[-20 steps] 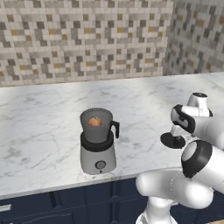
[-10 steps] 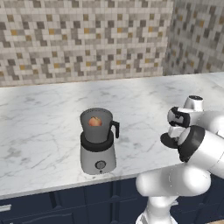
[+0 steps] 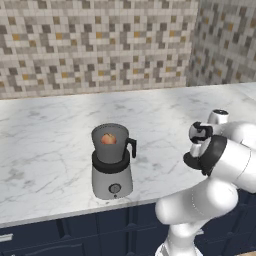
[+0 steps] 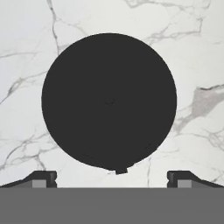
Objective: Open the blender lid, put the peach in the blender, close the lid, and start the blender.
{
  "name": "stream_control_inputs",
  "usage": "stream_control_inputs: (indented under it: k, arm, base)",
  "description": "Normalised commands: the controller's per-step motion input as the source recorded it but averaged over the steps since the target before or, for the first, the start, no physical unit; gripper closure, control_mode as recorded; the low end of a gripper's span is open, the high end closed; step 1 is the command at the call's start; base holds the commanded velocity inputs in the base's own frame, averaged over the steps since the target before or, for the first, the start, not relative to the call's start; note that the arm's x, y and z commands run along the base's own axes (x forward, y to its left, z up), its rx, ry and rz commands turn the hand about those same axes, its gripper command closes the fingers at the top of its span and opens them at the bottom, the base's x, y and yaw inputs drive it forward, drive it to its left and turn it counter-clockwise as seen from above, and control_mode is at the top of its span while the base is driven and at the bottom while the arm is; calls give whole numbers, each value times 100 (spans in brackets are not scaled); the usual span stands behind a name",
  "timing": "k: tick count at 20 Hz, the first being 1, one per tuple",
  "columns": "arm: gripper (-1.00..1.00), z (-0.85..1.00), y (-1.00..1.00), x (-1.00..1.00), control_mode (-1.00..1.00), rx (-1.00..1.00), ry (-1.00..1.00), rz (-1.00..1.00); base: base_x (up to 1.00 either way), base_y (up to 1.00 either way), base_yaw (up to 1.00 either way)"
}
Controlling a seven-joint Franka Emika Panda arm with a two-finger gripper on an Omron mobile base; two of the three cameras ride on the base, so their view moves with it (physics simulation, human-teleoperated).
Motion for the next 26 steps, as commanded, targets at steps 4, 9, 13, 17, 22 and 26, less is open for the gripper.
stream_control_inputs:
  k: [4,9,13,17,22,26]
  arm:
    - [-100,-22,0,2,-100,0,0,1]
    - [-100,-8,0,16,-100,0,0,0]
    - [-100,-4,0,19,-100,0,0,1]
    - [-100,-10,0,12,-100,0,0,1]
    - [-100,-21,0,1,-100,0,0,1]
    - [-100,-24,0,-11,-100,0,0,0]
  base:
    - [0,0,0]
    - [0,0,0]
    - [0,0,0]
    - [0,0,0]
    - [0,0,0]
    - [0,0,0]
